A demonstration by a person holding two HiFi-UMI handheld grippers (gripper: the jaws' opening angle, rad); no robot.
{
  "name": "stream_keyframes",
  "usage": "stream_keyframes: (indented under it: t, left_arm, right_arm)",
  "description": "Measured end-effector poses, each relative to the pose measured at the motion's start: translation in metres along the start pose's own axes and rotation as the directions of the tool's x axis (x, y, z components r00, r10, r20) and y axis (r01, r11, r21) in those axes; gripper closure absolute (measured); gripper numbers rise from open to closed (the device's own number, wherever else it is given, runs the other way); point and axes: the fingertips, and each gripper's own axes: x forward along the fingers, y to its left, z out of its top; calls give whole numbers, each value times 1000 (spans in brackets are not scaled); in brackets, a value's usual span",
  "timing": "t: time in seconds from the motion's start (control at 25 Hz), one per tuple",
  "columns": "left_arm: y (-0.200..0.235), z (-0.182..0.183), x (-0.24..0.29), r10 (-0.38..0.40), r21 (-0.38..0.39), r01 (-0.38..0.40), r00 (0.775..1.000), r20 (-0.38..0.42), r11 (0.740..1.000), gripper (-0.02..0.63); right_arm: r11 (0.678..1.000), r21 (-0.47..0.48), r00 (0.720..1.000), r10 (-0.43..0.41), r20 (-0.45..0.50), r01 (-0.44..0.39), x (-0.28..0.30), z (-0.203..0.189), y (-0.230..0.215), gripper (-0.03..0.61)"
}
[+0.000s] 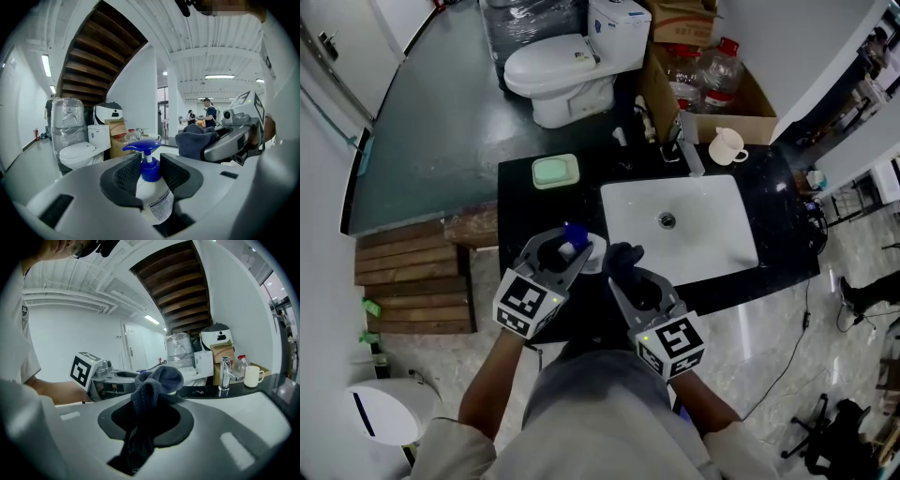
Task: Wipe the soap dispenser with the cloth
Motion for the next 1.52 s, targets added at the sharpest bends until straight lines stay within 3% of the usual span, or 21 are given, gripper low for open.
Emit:
stream_keyframes:
  t: [0.2, 0.6, 1.52]
  left_arm:
    - [7, -3, -10, 68, -58, -68, 998, -1, 996, 485]
    - [5, -10, -33, 142, -89, -140, 990, 11, 986, 488]
    - [7, -14, -38, 136, -120, -131, 990, 36, 984, 489]
  right_arm:
    - [1000, -18, 1000, 19, -10, -19, 19, -3, 2, 506]
    - [999, 1, 999, 47, -25, -47, 41, -16, 6, 506]
    - [996, 93, 993, 17, -118, -6, 60, -59, -16, 506]
